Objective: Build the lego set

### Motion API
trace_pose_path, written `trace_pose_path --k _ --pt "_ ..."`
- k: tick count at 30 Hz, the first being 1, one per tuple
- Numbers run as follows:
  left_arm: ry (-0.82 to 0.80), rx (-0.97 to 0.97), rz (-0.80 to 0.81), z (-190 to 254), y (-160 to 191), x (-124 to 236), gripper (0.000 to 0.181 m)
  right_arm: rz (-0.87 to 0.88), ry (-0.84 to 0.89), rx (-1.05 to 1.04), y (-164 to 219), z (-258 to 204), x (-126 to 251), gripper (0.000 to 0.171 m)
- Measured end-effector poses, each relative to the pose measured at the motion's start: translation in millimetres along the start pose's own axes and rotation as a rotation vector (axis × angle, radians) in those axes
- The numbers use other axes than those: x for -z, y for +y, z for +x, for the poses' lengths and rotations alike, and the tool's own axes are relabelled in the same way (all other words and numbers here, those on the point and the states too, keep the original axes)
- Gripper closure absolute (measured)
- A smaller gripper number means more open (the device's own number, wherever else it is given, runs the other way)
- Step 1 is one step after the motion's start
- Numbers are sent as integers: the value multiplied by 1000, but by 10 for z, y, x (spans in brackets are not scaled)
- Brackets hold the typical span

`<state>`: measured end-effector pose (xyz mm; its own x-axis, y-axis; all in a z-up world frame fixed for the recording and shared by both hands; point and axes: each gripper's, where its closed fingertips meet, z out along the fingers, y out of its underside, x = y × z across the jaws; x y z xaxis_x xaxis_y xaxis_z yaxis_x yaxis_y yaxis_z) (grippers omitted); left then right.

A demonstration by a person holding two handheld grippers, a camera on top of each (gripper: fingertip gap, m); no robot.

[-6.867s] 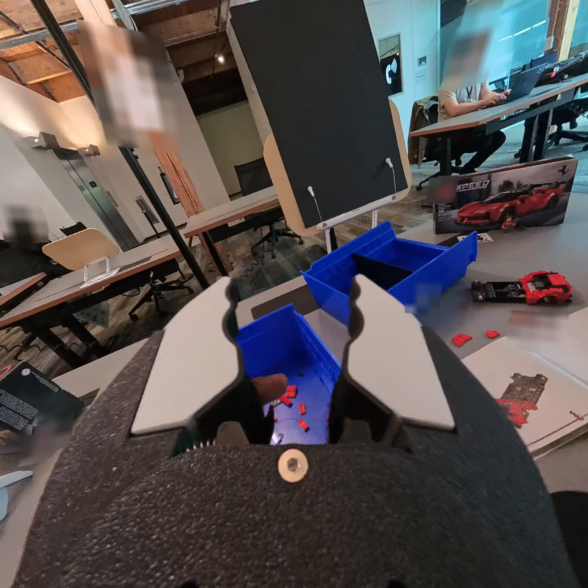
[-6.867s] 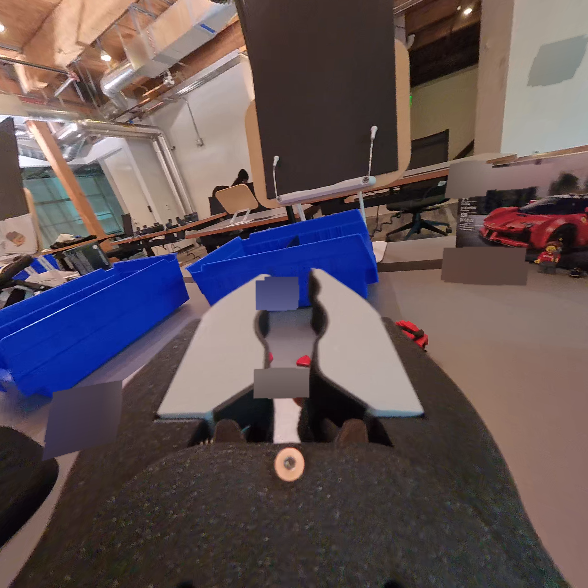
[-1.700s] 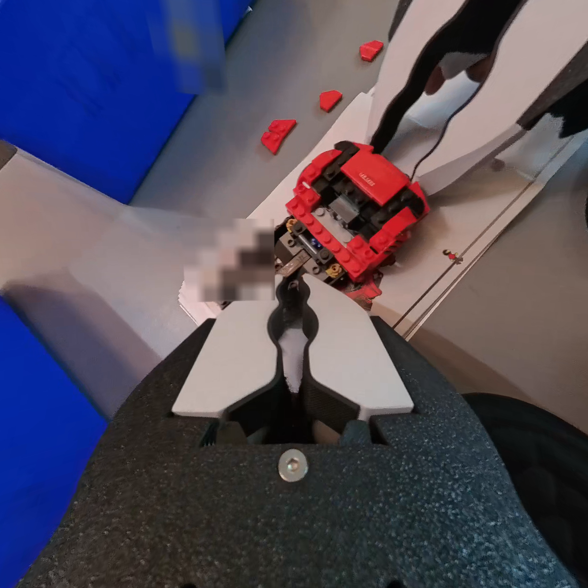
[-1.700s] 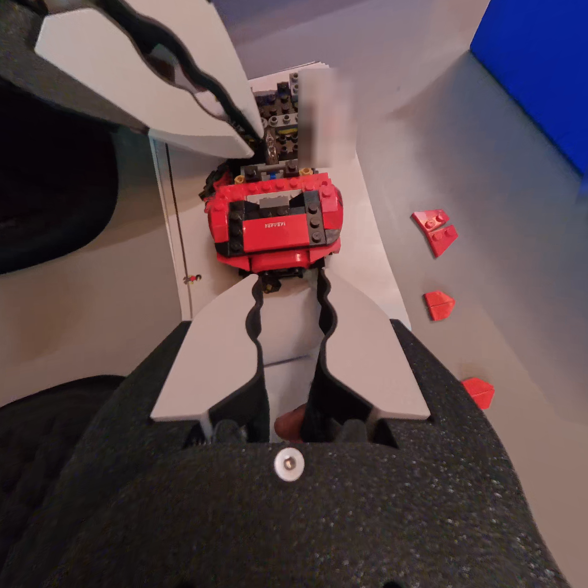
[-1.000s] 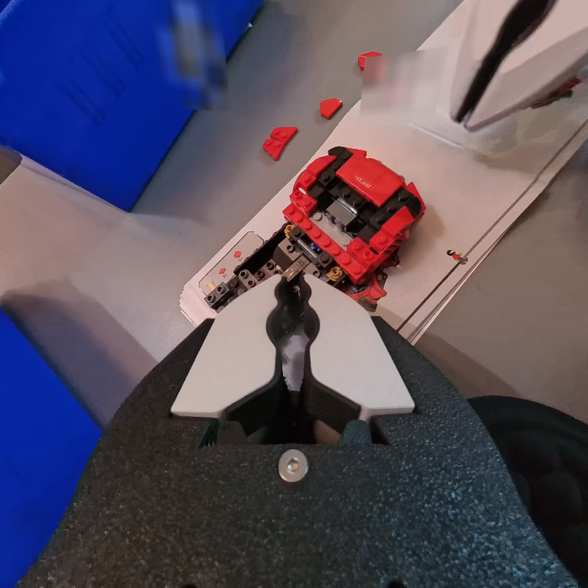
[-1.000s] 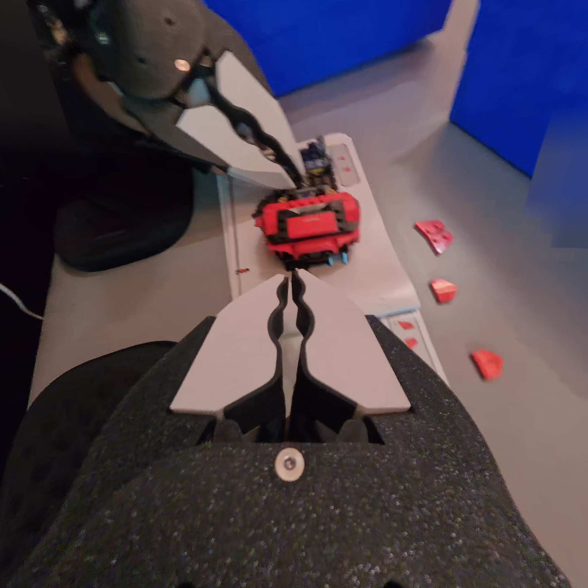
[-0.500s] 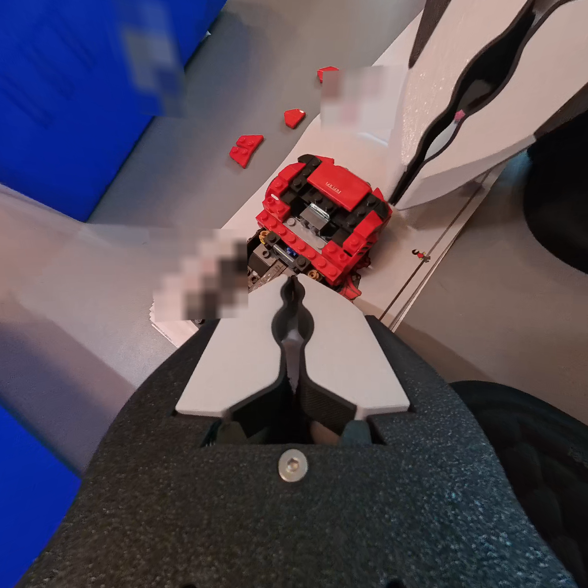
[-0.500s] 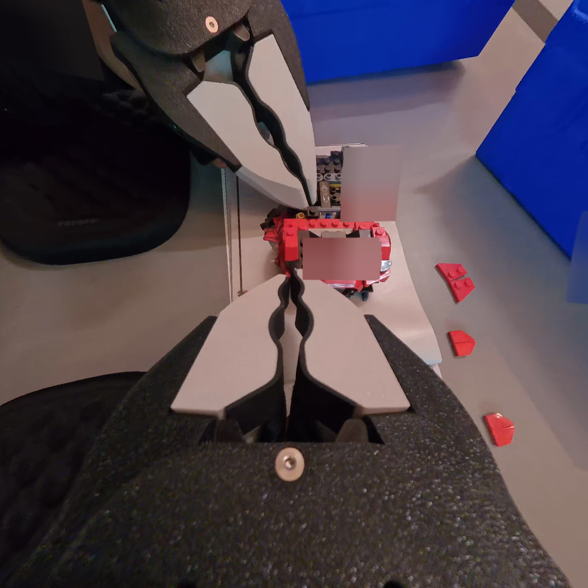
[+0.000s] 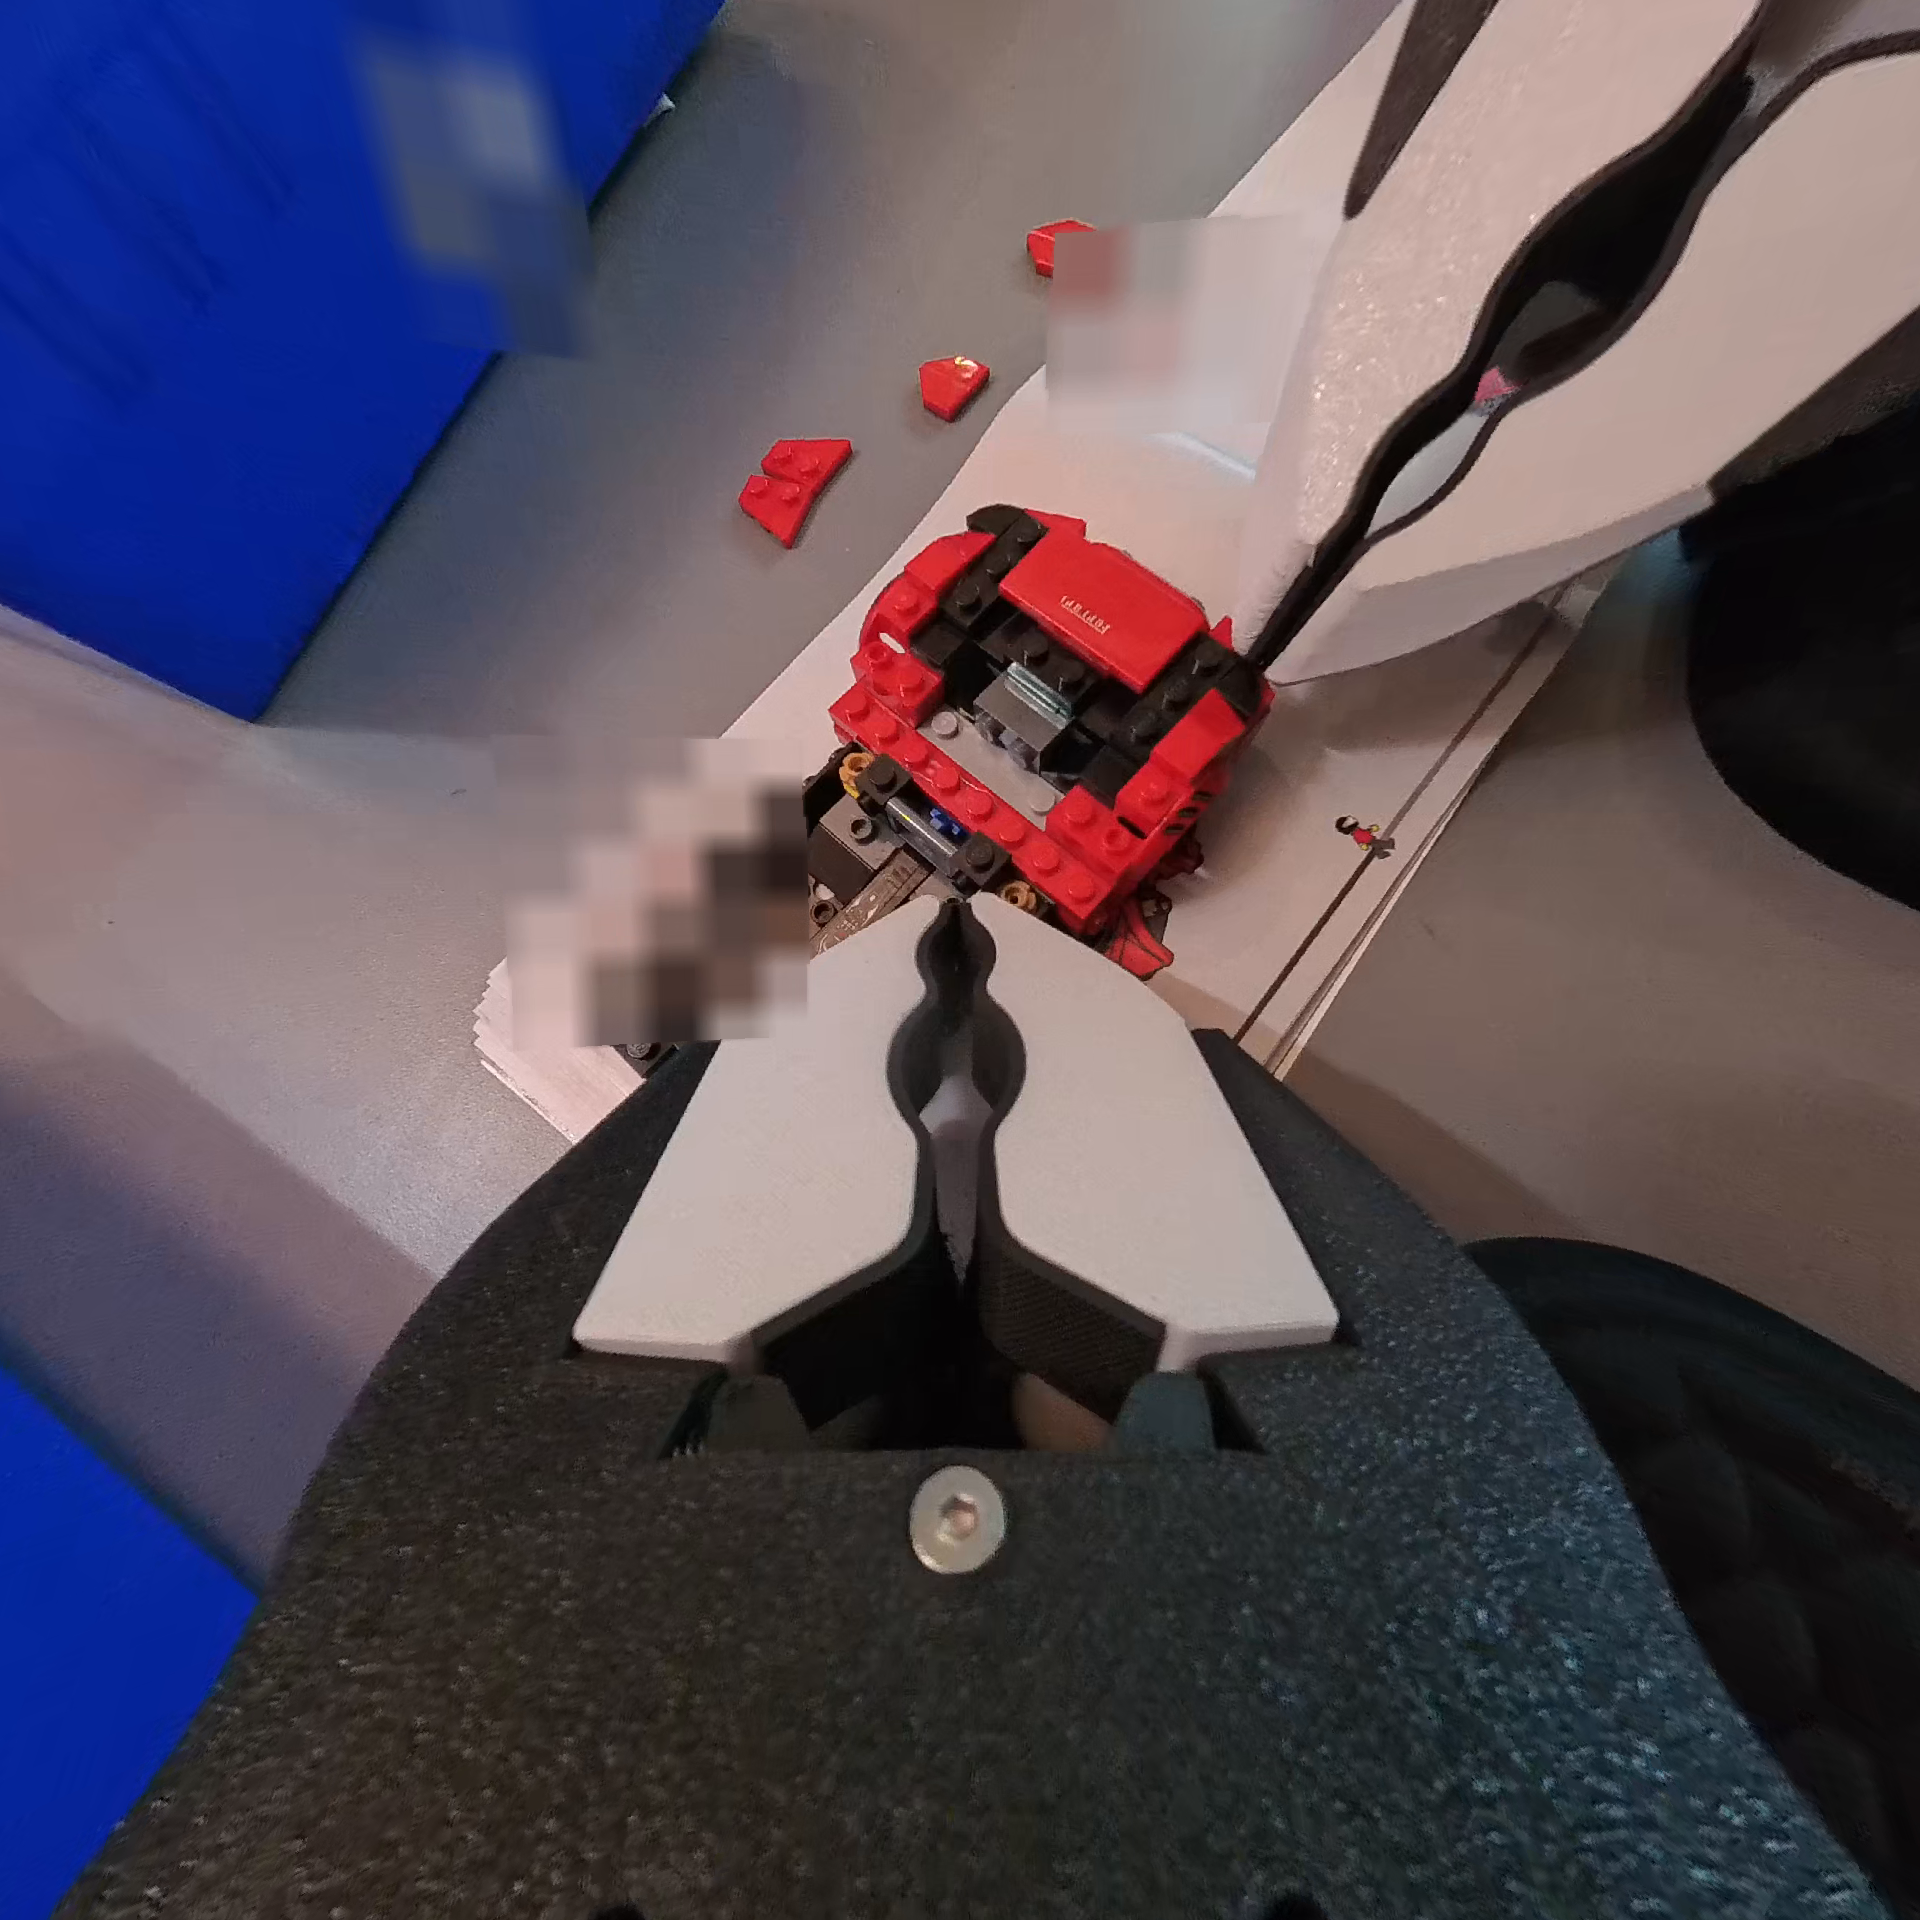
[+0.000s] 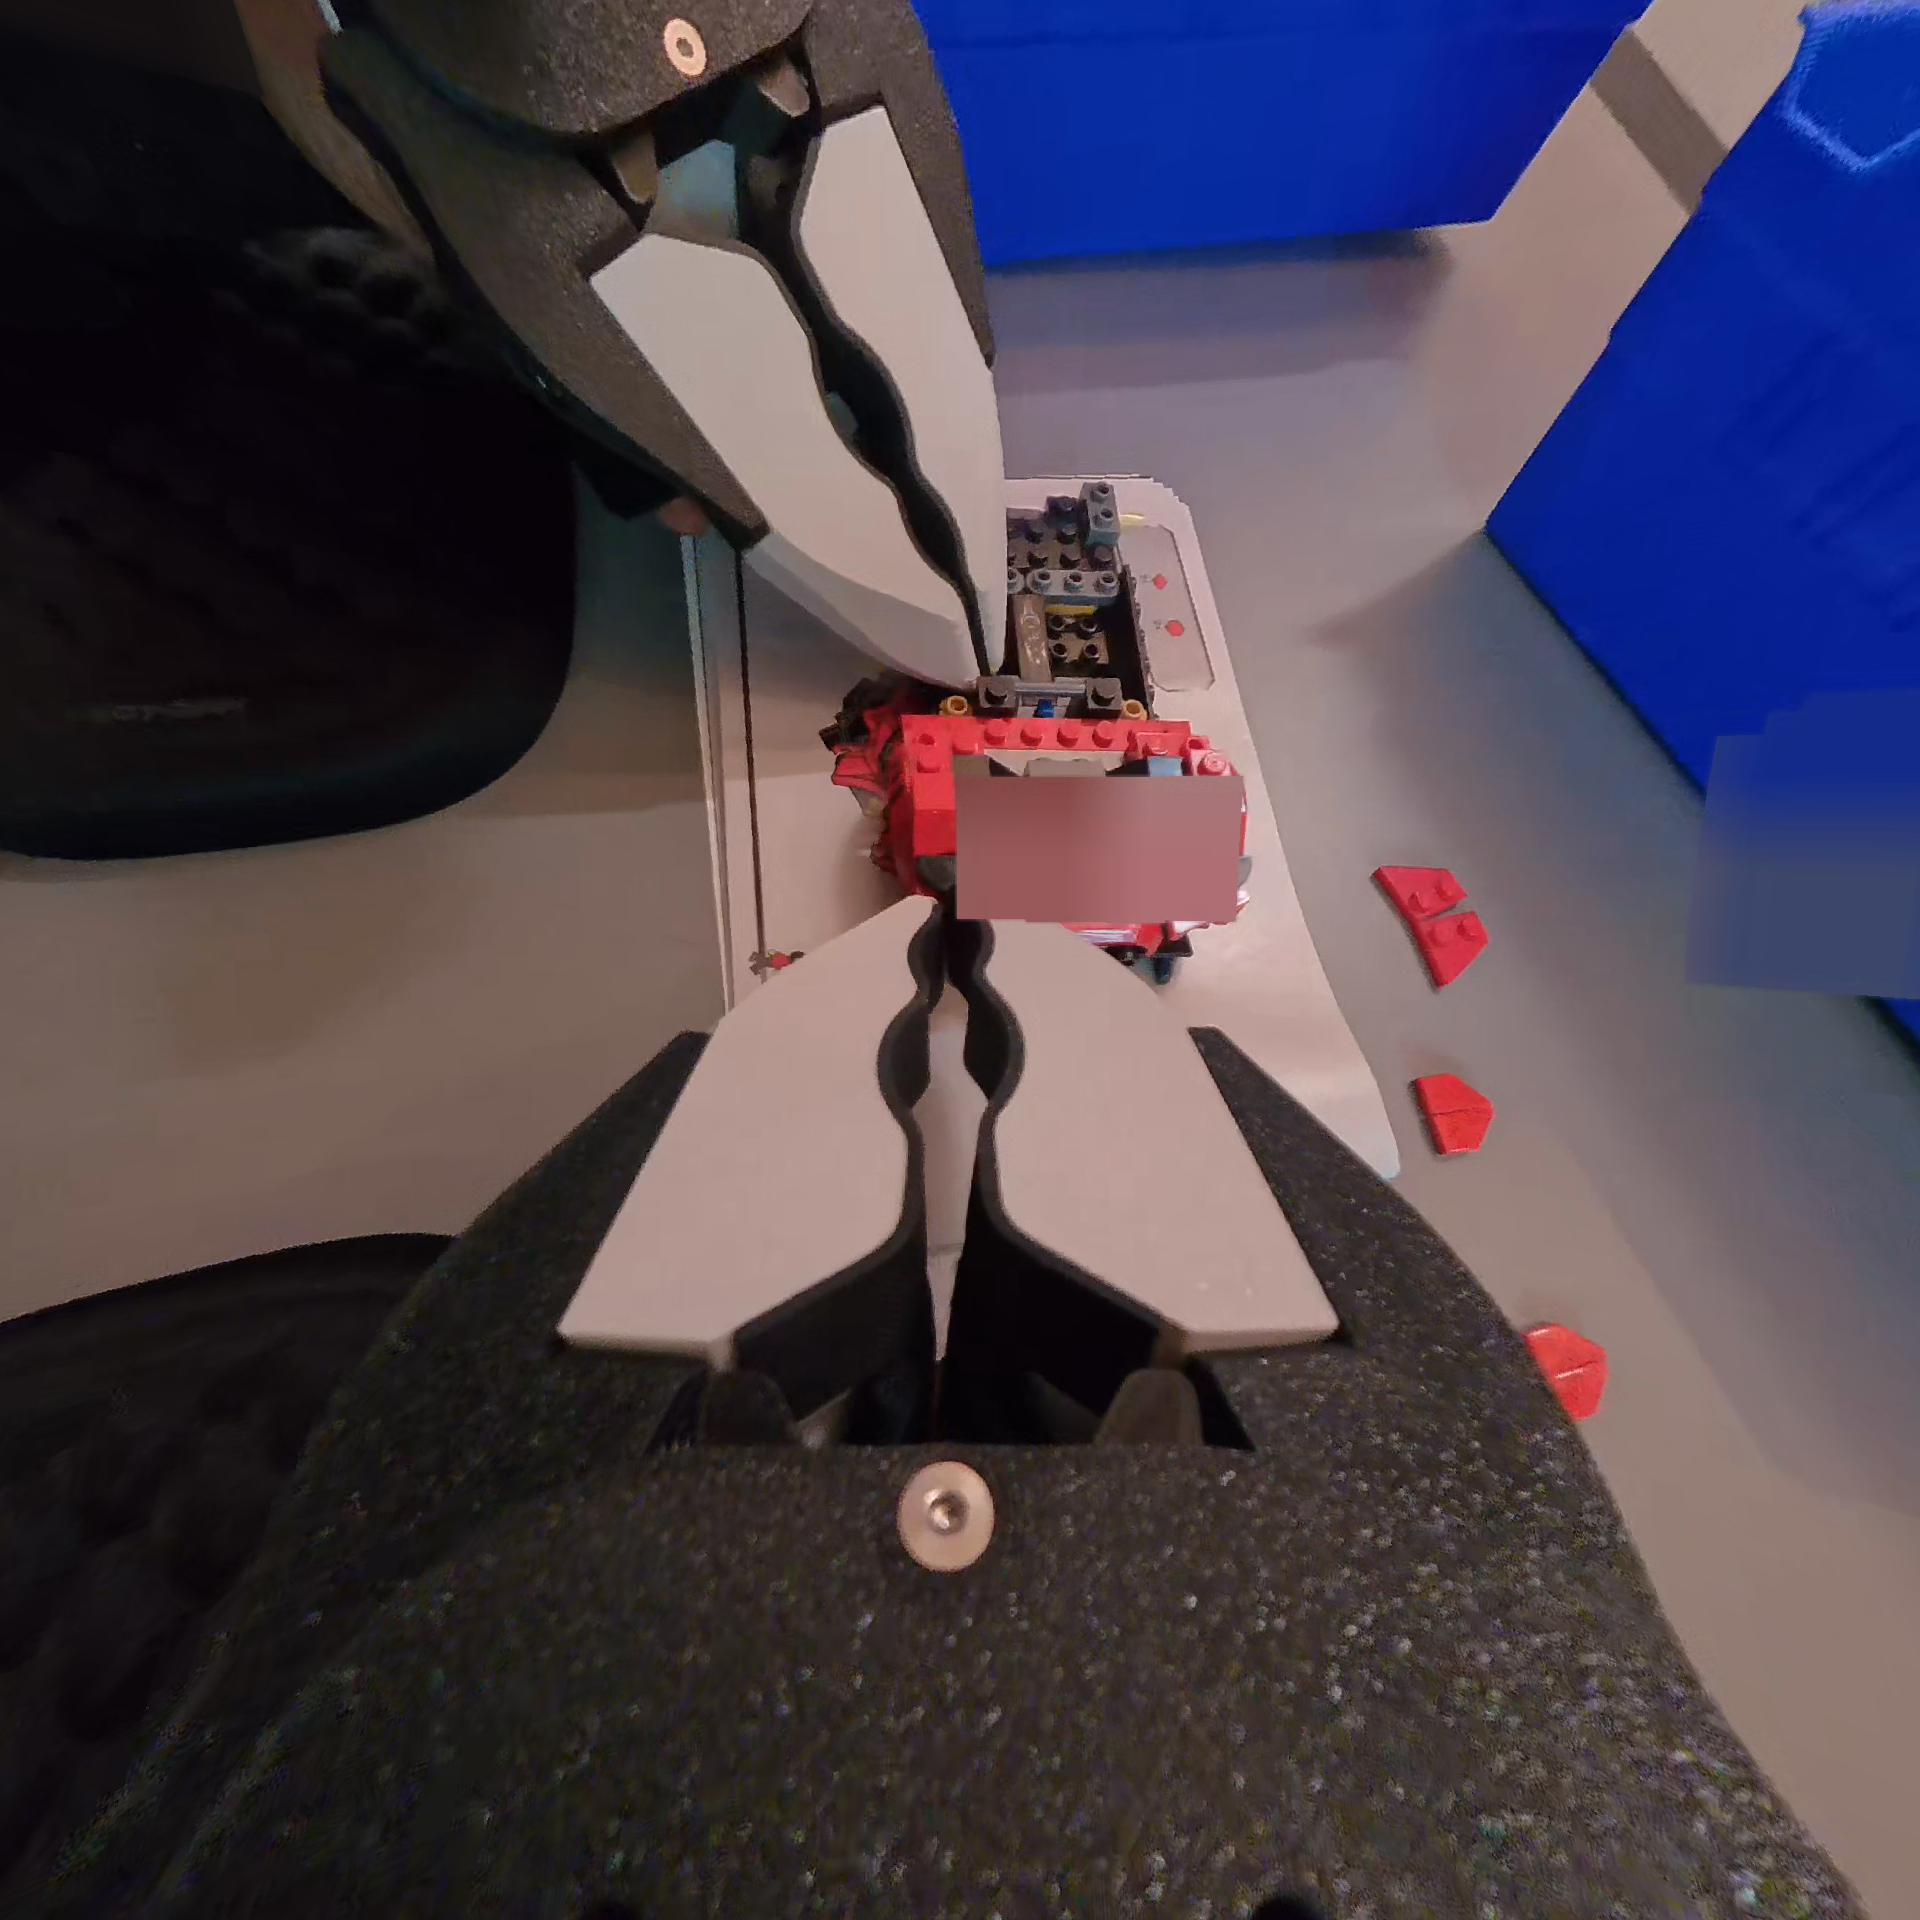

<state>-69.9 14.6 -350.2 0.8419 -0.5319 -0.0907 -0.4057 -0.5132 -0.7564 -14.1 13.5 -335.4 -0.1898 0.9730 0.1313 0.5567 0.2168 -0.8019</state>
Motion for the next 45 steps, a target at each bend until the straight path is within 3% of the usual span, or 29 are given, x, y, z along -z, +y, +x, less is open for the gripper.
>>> trace_pose_path --k 8,13,35,38,40,42,44,45 --pt "7 9 4 0 2 -1 181 -61 191 339 21 2 11 171" --pt "8 9 4 -1 3 0 181 -23 116 202 8 -27 3 171" --pt "20 -3 8 24 2 3 181 -18 30 164 -17 -118 -77 171" --pt "26 4 9 24 2 5 181 25 0 47 -24 -40 18 170" --pt "30 6 10 24 3 5 181 53 -45 -117 -33 96 83 144" --pt "30 6 11 25 3 6 181 73 -130 -266 -45 230 117 129" --pt "29 4 11 25 3 7 181 37 -211 -341 0 327 81 99" --pt "28 4 11 25 3 7 181 17 -244 -337 12 339 53 94"
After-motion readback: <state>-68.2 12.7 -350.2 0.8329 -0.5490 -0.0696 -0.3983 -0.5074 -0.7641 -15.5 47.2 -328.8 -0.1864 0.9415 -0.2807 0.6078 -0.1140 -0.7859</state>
